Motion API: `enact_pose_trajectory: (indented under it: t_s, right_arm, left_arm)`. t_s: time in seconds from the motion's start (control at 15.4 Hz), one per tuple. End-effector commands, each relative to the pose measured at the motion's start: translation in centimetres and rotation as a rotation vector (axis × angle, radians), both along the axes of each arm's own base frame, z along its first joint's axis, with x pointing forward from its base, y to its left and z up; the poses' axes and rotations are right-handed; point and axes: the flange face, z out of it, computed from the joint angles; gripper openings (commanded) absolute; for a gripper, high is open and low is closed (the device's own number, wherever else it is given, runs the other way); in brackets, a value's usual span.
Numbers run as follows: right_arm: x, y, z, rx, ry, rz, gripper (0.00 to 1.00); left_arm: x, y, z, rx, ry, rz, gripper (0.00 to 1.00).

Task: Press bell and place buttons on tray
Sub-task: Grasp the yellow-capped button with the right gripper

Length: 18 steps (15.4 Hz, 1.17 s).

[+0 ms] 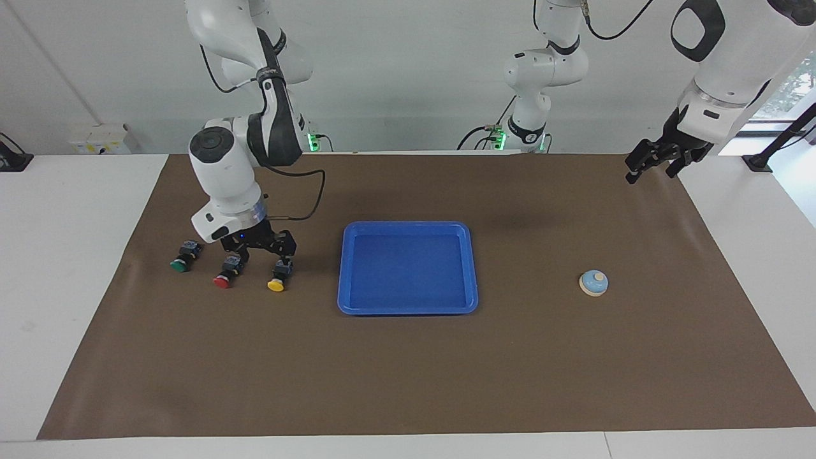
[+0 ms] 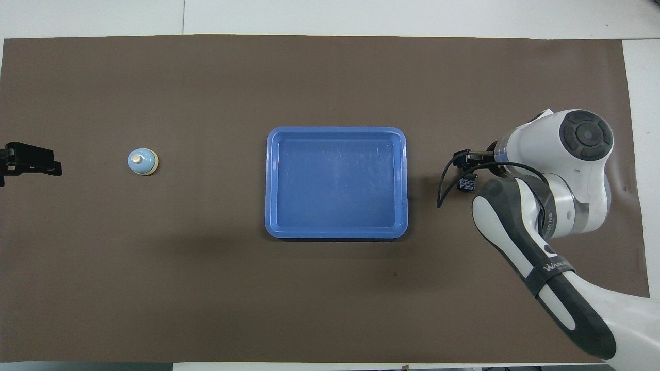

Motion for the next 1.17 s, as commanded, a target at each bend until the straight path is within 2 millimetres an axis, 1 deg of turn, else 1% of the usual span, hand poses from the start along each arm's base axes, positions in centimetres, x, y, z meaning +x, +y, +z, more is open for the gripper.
enact_pose_trajectory:
  t_s: [0.0,0.26,0.52,0.72,0.78,0.85,0.98,1.04,1.11]
  right_arm:
    - [0.1,-0.2,-1.8,0.003,0.008,-0.035,1.0]
    - [0.0,-0.1,-4.0,0.0,0.042,-0.061,1.0]
    - [-0.1,-0.1,-4.7,-0.002,0.055,-0.05,0.99]
    - [0.1,0.0,-4.9,-0.001,0.037,-0.038,0.88]
    - [-0.1,0.1,-5.2,0.001,0.026,-0.036,0.82]
    - [-0.1,0.1,-5.4,0.005,0.014,-0.04,0.68]
    - [-0.1,0.1,-5.4,0.004,0.012,-0.039,0.18]
    - [-0.1,0.2,-5.4,0.004,0.012,-0.045,0.0]
    - [-0.2,0.8,-5.4,0.005,0.012,-0.038,0.0]
  left_arm:
    - [0.1,0.0,0.4,0.01,0.007,-0.005,1.0]
    - [0.1,0.0,0.4,0.01,0.007,-0.005,1.0]
    - [0.1,0.0,0.4,0.01,0.007,-0.005,1.0]
    - [0.1,0.0,0.4,0.01,0.007,-0.005,1.0]
    - [0.1,0.0,0.4,0.01,0.007,-0.005,1.0]
    - [0.1,0.0,0.4,0.01,0.007,-0.005,1.0]
    - [0.1,0.0,0.4,0.01,0.007,-0.005,1.0]
    - [0.1,0.0,0.4,0.01,0.007,-0.005,1.0]
    - [0.1,0.0,0.4,0.01,0.007,-0.005,1.0]
